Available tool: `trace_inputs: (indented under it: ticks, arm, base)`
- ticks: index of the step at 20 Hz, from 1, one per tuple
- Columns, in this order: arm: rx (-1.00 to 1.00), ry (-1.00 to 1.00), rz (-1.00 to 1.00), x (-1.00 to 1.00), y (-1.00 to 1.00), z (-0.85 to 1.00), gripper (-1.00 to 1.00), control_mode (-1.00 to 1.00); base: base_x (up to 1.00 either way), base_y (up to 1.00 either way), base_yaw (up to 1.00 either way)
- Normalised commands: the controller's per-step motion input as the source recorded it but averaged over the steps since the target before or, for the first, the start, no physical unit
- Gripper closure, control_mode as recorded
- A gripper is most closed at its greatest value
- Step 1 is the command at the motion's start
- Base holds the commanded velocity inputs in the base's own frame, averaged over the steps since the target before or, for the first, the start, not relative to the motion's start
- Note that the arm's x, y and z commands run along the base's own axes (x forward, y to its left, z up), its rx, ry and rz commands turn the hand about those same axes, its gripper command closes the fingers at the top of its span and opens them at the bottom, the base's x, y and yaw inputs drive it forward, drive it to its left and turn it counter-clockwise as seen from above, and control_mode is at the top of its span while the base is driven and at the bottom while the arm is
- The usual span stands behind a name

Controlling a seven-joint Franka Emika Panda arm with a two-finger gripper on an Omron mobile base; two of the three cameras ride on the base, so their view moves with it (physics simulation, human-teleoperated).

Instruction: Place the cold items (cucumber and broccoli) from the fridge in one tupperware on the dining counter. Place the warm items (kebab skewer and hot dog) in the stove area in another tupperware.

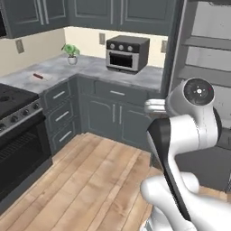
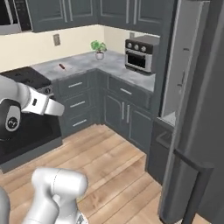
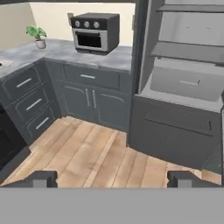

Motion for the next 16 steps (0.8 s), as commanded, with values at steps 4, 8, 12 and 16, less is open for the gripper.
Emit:
trace_inputs:
  ticks: [4, 8, 12, 16]
  arm:
    - [0.00, 0.00, 0.00, 0.00, 0.00, 0.00, -1.00, 1.00]
    - [0.00, 0.00, 0.00, 0.00, 0.00, 0.00, -1.00, 1.00]
    - [0.00, 0.00, 0.00, 0.00, 0.00, 0.00, -1.00, 1.00]
    - [0.00, 0.00, 0.00, 0.00, 0.00, 0.00, -1.00, 1.00]
  base:
    - [1.00, 0.32, -0.03]
    - [0.99, 0.03, 0.67]
    - [0.91, -0.06, 1.00]
    - [0.95, -0.17, 0.92]
